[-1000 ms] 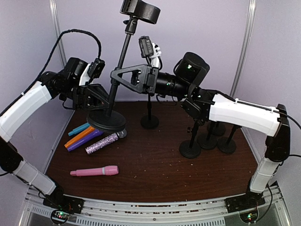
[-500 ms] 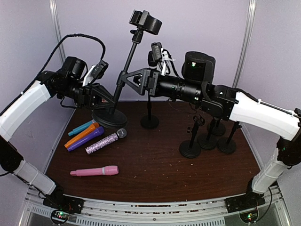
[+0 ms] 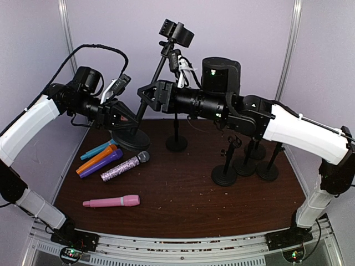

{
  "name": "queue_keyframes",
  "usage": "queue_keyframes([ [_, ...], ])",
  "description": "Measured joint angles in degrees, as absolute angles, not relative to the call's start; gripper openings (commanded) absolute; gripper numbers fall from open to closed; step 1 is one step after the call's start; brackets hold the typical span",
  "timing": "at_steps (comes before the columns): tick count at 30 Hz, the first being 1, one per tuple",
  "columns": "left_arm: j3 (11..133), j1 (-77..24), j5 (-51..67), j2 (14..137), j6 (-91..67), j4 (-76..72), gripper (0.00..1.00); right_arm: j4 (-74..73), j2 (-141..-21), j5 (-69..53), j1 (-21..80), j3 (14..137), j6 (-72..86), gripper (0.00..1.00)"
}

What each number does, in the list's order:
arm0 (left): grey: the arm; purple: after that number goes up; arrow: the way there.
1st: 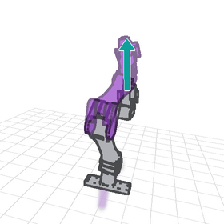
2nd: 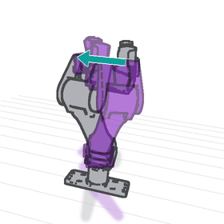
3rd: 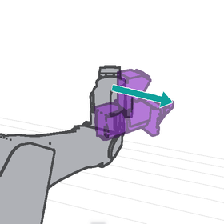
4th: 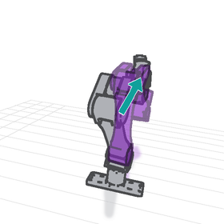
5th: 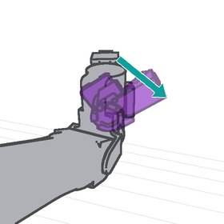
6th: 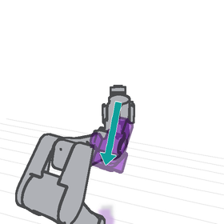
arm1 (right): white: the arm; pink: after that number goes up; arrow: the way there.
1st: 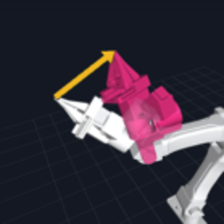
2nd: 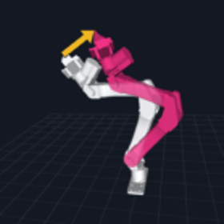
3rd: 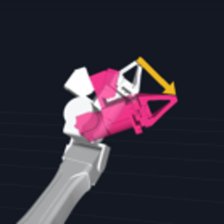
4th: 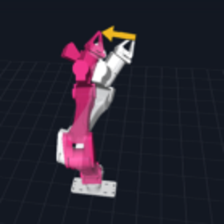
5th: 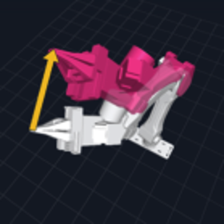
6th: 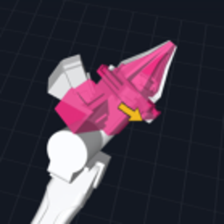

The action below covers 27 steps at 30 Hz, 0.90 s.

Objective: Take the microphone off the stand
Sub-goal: Unscrew the knob on the stand of the microphone stand.

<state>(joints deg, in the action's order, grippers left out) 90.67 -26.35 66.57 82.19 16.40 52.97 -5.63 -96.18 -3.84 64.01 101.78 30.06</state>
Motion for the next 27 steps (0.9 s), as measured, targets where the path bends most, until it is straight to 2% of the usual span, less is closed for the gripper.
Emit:
queue_keyframes([
  [2, 90.7, -26.3, 65.7, 82.2, 16.4, 52.7, 0.00, -7.4, -97.6, -3.1, 64.0, 103.2, 30.7, 0.40],
  [6, 90.7, -26.3, 64.2, 82.2, 16.3, 52.4, 0.00, -9.5, -98.8, -1.9, 64.0, 104.0, 31.6, 0.21],
  [11, 90.7, -26.2, 63.9, 82.2, 15.9, 52.3, 0.00, -9.5, -98.9, -1.7, 64.0, 104.0, 32.1, 0.08],
  [19, 90.6, -25.6, 70.1, 82.2, 13.3, 52.2, 0.00, -2.9, -98.6, -10.8, 62.8, 101.8, 31.4, 0.04],
  [27, 90.0, -27.7, 84.3, 81.8, 9.2, 50.9, 0.00, 16.8, -98.7, -32.6, 60.2, 96.7, 37.5, 0.06],
])
